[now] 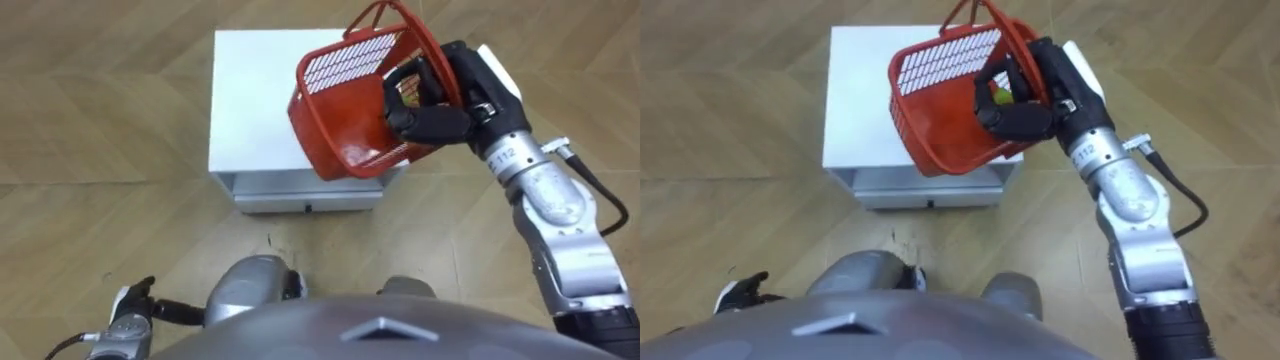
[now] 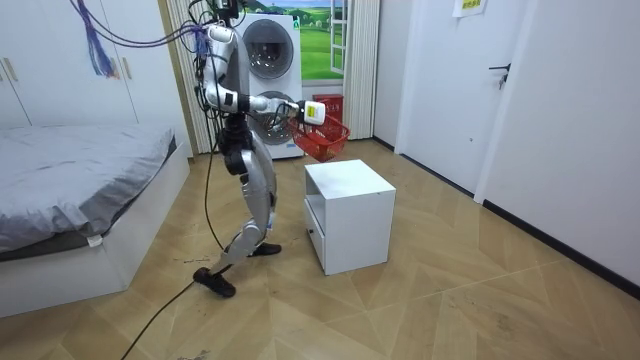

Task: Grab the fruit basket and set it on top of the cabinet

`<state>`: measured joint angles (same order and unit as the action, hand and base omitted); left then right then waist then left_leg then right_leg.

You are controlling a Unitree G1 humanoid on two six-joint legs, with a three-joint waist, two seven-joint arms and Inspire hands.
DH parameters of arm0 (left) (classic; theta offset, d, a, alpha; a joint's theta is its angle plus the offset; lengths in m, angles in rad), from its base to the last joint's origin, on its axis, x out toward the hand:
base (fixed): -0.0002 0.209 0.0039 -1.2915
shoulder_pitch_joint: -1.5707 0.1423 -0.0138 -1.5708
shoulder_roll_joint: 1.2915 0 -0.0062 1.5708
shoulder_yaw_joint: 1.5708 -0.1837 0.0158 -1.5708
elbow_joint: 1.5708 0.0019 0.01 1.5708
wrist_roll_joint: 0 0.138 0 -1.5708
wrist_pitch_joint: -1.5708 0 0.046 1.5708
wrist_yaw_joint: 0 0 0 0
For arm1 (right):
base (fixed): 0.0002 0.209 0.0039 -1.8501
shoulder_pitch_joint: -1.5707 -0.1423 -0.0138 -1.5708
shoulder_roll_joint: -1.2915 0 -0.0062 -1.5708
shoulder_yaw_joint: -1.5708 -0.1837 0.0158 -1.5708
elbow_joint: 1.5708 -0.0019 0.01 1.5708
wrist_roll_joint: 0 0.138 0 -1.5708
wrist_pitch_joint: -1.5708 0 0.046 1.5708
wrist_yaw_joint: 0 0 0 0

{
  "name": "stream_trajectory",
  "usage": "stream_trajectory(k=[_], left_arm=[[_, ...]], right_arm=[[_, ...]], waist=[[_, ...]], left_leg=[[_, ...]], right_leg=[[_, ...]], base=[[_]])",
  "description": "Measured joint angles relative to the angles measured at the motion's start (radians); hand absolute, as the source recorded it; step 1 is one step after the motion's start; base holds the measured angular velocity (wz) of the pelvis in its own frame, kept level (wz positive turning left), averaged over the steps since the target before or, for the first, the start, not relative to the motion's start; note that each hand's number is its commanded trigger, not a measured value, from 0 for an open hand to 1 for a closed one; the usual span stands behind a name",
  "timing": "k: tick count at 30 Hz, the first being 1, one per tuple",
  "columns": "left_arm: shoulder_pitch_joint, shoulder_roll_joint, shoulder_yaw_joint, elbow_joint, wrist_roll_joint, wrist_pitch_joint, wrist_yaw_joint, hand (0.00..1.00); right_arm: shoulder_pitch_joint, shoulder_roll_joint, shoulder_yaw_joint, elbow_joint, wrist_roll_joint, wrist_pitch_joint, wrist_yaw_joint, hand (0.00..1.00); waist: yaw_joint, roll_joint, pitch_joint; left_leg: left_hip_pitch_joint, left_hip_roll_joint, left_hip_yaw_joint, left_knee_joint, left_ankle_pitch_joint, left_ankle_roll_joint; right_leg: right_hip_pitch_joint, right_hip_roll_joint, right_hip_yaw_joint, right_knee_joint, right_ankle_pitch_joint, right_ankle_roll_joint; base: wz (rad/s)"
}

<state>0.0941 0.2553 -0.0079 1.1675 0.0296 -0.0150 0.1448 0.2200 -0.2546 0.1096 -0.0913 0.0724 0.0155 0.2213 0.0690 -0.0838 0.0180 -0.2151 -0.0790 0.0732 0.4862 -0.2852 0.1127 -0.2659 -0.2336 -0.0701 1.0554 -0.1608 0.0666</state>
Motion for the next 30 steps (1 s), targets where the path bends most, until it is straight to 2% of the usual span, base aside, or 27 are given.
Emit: stream_trajectory(k=[1,2,3,4,5,6,7,8,9,11,12,16,19,21,26,28,29,30], left_arm=[[-0.016,-0.001,0.000,-0.009,0.000,-0.009,0.002,0.00],[-0.024,-0.001,0.000,-0.011,0.000,-0.016,0.001,0.00],[-0.030,-0.001,-0.005,-0.016,-0.003,-0.030,0.001,0.00],[-0.031,-0.001,-0.018,-0.017,-0.021,-0.039,0.001,0.00],[-0.029,-0.002,-0.024,-0.017,-0.028,-0.040,0.001,0.00],[-0.023,-0.007,-0.028,-0.022,-0.041,-0.039,0.000,0.00],[-0.018,-0.013,-0.027,-0.028,-0.040,-0.038,-0.001,0.00],[-0.013,-0.019,-0.027,-0.030,-0.040,-0.038,-0.002,0.00],[0.000,-0.020,-0.027,-0.031,-0.041,-0.040,-0.002,0.00],[0.032,-0.020,-0.022,-0.031,-0.038,-0.040,-0.001,0.00],[0.055,-0.020,-0.013,-0.031,-0.037,-0.040,0.000,0.00],[0.110,-0.021,0.004,-0.026,-0.037,-0.024,-0.001,0.00],[0.122,-0.026,0.005,-0.026,-0.035,0.005,-0.007,0.00],[0.119,-0.026,0.007,-0.021,-0.032,0.012,-0.007,0.00],[0.092,-0.024,0.021,0.010,-0.020,0.016,-0.011,0.00],[0.074,-0.025,0.026,0.001,-0.012,0.015,-0.011,0.00],[0.067,-0.025,0.026,0.001,-0.008,0.015,-0.011,0.00],[0.048,-0.023,0.025,0.010,0.002,0.013,-0.012,0.00]], right_arm=[[0.001,0.004,0.005,0.000,-0.007,0.009,0.001,1.00],[0.001,0.005,0.010,0.000,-0.009,0.015,0.001,1.00],[-0.001,0.006,0.023,0.000,-0.008,0.022,0.001,1.00],[0.001,0.007,0.037,0.000,-0.009,0.026,0.000,1.00],[0.001,0.007,0.043,0.000,-0.009,0.030,-0.001,1.00],[0.001,0.008,0.055,0.000,-0.011,0.030,-0.002,1.00],[0.002,0.007,0.062,0.000,-0.011,0.030,-0.003,1.00],[0.007,0.006,0.062,0.000,-0.011,0.032,-0.004,1.00],[0.009,0.006,0.066,0.000,-0.008,0.033,-0.002,1.00],[0.006,0.005,0.066,-0.002,-0.004,0.033,-0.003,1.00],[0.007,0.005,0.068,-0.008,-0.003,0.033,-0.006,1.00],[0.008,0.017,0.065,-0.034,0.001,0.032,-0.012,1.00],[0.018,0.017,0.066,-0.032,0.003,0.033,-0.015,1.00],[0.015,0.018,0.068,-0.027,0.001,0.030,-0.016,1.00],[-0.006,0.026,0.114,0.092,0.006,0.026,-0.023,1.00],[-0.034,0.030,0.124,0.145,-0.012,0.026,-0.023,1.00],[-0.043,0.031,0.125,0.159,-0.019,0.026,-0.022,1.00],[-0.058,0.039,0.125,0.185,-0.026,0.026,-0.029,1.00]], waist=[[0.003,0.010,0.0032],[0.006,0.015,0.0019],[0.010,0.019,0.0027],[0.009,0.020,0.0020],[0.010,0.020,0.0011],[0.011,0.019,-0.0001],[0.010,0.015,-0.0052],[0.009,0.022,-0.0113],[0.017,0.025,-0.0143],[0.022,0.033,-0.0171],[0.020,0.033,-0.0177],[0.010,0.021,-0.0223],[0.010,0.022,-0.0186],[0.018,0.024,-0.0171],[0.020,0.025,-0.0140],[0.015,0.014,-0.0141],[0.014,0.013,-0.0103],[0.006,0.003,0.0009]], left_leg=[[0.002,0.013,-0.006,-0.012,0.000,0.001],[0.004,0.021,-0.007,-0.019,0.001,0.001],[0.016,0.030,-0.007,-0.039,0.001,-0.001],[0.035,0.031,-0.011,-0.058,0.002,-0.002],[0.044,0.030,-0.012,-0.063,0.002,-0.002],[0.059,0.027,-0.020,-0.077,0.001,-0.004],[0.066,0.027,-0.029,-0.083,-0.002,-0.010],[0.071,0.033,-0.032,-0.090,0.000,-0.014],[0.095,0.038,-0.026,-0.121,0.012,-0.032],[0.138,0.053,-0.023,-0.162,0.015,-0.038],[0.159,0.061,-0.019,-0.182,0.020,-0.047],[0.197,0.084,-0.018,-0.222,0.021,-0.049],[0.210,0.087,-0.018,-0.220,0.022,-0.050],[0.210,0.087,-0.021,-0.222,0.022,-0.050],[0.194,0.087,-0.016,-0.218,0.022,-0.050],[0.165,0.086,0.009,-0.209,0.022,-0.050],[0.154,0.084,0.011,-0.197,0.022,-0.050],[0.098,0.081,0.033,-0.108,0.021,-0.065]], right_leg=[[-0.040,0.029,-0.010,-0.041,-0.044,0.007],[-0.056,0.046,-0.014,-0.086,-0.064,0.010],[-0.068,0.073,-0.017,-0.198,-0.085,0.012],[-0.061,0.091,-0.016,-0.335,-0.088,0.010],[-0.049,0.098,-0.016,-0.406,-0.086,0.008],[-0.024,0.115,-0.014,-0.556,-0.067,-0.003],[-0.009,0.133,-0.012,-0.630,-0.013,-0.012],[0.004,0.136,-0.017,-0.641,-0.003,-0.018],[0.030,0.148,-0.016,-0.677,0.002,-0.021],[0.080,0.158,-0.023,-0.728,0.008,-0.029],[0.114,0.165,-0.032,-0.761,0.013,-0.035],[0.166,0.190,-0.056,-0.822,0.018,-0.043],[0.197,0.193,-0.058,-0.849,0.021,-0.048],[0.199,0.194,-0.063,-0.853,0.021,-0.047],[0.189,0.192,-0.072,-0.853,0.021,-0.047],[0.158,0.190,-0.070,-0.853,0.021,-0.047],[0.155,0.185,-0.070,-0.856,0.022,-0.048],[0.162,0.171,-0.051,-0.874,0.029,-0.047]], base=[[0.00],[-0.07],[-0.05],[0.00],[0.11],[0.23],[0.31],[0.26],[0.06],[-0.02],[0.08],[0.12],[0.11],[0.00],[0.01],[0.00],[0.18],[0.40]])
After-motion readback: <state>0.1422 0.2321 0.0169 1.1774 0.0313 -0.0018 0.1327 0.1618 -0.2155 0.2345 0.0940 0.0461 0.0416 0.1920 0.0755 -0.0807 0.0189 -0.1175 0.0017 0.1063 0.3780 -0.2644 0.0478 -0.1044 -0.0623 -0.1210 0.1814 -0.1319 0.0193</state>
